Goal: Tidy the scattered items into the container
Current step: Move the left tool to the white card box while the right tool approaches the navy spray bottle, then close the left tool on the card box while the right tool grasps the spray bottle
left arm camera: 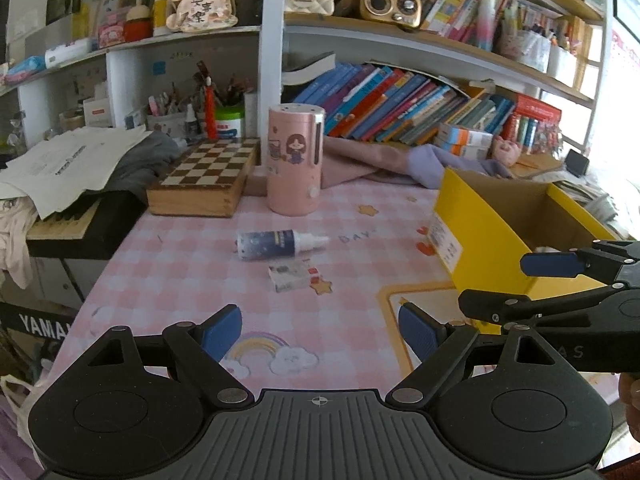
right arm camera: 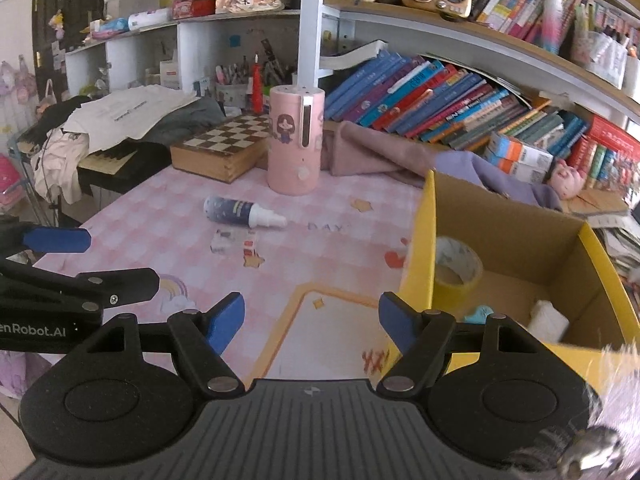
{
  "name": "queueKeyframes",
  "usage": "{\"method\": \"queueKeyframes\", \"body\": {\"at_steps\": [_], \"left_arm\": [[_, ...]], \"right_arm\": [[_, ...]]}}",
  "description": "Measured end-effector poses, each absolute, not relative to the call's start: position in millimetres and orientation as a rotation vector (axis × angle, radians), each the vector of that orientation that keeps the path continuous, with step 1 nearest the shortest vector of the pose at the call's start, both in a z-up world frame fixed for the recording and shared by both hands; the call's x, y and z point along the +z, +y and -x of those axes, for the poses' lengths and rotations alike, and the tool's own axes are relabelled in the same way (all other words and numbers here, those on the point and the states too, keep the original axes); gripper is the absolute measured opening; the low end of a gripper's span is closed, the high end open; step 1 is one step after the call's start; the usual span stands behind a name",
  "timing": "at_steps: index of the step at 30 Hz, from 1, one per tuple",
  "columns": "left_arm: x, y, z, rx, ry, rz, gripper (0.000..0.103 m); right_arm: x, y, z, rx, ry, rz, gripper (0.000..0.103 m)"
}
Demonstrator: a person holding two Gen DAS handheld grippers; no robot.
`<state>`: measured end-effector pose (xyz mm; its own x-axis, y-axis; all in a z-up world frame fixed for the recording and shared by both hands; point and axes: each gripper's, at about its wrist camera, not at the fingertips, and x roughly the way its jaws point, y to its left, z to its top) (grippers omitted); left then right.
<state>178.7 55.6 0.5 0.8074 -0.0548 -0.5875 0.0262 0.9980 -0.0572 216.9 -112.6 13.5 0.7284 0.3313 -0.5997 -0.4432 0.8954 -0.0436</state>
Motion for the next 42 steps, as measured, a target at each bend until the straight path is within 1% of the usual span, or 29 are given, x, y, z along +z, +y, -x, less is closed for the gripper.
{"method": "queueKeyframes", "body": {"at_steps": [19,28,42], "left_arm": [[-15.8,66.0,-243.8,0.001,0.653,0.013,0.088],[-35.0,70.5,-274.5,0.002,0.688,-0.003,0.087],[-78.7,63.4,-333.2,0.055,0.761,0.043,0.087]], "right_arm": [[9.4,-92.0,-303.0,0.482,0.671,0.143,0.073],[-3.0,-71.5,-336.6,0.519,0.731,0.132,0.073],[-0.3,-65.2,-364.8,0.522,0.723,0.120,0.073]]}}
